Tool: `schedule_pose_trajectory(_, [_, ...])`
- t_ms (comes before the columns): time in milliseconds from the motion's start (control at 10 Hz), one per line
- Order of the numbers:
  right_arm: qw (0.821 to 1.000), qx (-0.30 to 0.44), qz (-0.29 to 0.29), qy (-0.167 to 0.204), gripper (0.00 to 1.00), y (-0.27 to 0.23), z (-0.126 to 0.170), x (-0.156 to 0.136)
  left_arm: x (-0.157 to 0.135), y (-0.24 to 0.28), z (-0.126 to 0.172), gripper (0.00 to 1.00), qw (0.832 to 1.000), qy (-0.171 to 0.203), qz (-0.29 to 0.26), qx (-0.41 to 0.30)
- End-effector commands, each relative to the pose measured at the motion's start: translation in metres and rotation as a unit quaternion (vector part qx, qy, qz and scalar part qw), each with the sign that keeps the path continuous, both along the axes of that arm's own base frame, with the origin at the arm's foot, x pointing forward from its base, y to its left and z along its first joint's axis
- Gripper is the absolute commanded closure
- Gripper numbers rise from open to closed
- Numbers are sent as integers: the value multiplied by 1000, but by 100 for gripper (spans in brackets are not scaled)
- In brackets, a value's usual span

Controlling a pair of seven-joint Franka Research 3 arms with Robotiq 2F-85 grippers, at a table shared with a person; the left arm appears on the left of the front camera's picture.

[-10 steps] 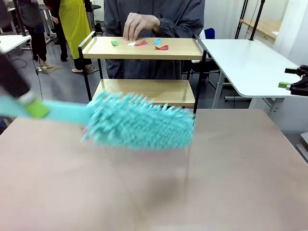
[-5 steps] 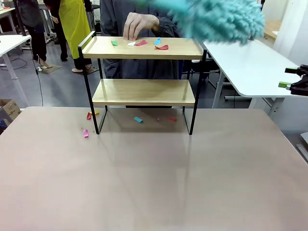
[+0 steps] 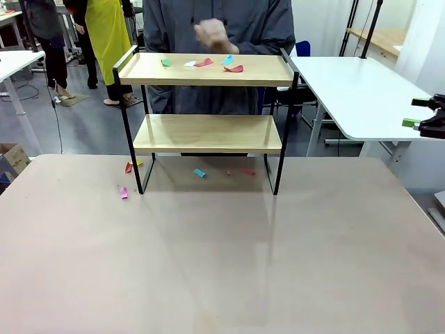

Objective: Clean the shelf.
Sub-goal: Clean the specific section of the Shelf indicated by the human with the Duster.

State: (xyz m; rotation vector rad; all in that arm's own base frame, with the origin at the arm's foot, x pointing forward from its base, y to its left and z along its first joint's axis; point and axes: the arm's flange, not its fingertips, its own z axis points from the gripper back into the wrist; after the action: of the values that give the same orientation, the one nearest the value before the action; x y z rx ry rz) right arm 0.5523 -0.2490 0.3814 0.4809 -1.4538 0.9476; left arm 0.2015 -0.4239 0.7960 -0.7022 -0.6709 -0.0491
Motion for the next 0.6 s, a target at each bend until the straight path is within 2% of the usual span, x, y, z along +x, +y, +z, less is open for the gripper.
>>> schedule_pose_trajectory(0, [1000,-3,-2,9,0,2,8,0,18,-26,0,87,997,-4,71,16])
schedule_pose_trajectory(100, [1000,-3,-2,9,0,2,8,0,25,-30,-5,87,997,3,77,18])
schedule_pose_trajectory(200, [1000,-3,-2,9,0,2,8,0,31,-27,-16,87,997,34,43,52])
schedule_pose_trajectory(300, [1000,-3,-2,9,0,2,8,0,22,-17,-16,87,998,-3,59,15])
schedule_pose_trajectory(400, [1000,-3,-2,9,0,2,8,0,22,-17,-16,87,998,-3,59,15])
schedule_pose_trajectory(500, [1000,-3,-2,9,0,2,8,0,34,-22,-27,87,998,13,57,37])
